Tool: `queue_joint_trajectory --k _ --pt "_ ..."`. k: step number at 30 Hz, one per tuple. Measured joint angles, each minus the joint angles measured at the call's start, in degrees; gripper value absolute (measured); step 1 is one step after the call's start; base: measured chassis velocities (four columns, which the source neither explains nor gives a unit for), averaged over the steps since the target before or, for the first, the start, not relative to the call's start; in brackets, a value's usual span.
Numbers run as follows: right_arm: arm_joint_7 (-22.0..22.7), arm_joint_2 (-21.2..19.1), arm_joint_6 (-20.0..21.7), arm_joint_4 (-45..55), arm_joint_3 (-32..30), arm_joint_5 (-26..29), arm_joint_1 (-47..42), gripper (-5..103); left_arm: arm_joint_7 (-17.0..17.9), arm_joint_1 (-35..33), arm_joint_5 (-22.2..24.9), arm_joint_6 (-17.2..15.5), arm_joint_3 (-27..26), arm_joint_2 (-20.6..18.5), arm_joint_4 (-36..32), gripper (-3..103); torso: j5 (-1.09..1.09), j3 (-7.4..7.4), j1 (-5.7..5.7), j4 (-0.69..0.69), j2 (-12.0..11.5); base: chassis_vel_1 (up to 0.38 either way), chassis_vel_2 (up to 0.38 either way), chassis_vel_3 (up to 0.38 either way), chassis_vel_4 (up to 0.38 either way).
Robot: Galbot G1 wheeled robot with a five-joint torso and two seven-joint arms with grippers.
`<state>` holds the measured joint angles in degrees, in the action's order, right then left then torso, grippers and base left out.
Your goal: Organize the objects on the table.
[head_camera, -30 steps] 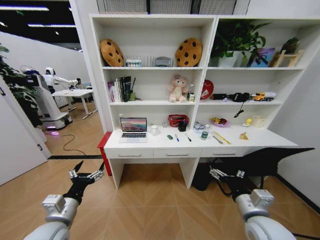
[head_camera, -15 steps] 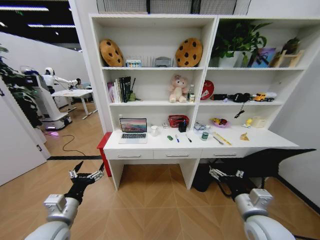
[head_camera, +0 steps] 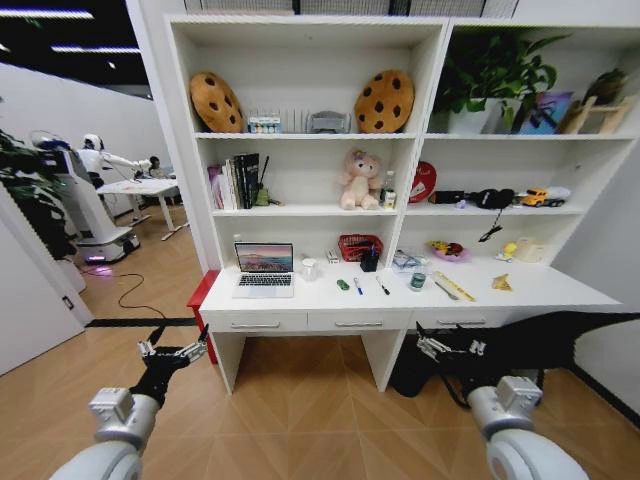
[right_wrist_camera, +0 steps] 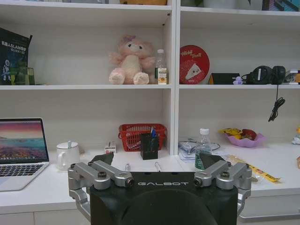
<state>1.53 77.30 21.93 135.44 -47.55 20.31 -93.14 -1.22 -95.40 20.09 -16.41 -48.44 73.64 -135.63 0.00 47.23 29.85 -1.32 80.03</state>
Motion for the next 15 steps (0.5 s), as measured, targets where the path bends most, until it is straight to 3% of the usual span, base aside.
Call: queue_joint_trajectory --k 15 --pt "-1.01 0.12 -0.19 0.19 -0.03 -0.11 -0.63 100 0.00 -0.36 0.01 0.00 -0.07 0.22 -0.56 100 0.00 -0.01 -0.02 0.00 0.00 -0.132 0.126 0.131 -0.128"
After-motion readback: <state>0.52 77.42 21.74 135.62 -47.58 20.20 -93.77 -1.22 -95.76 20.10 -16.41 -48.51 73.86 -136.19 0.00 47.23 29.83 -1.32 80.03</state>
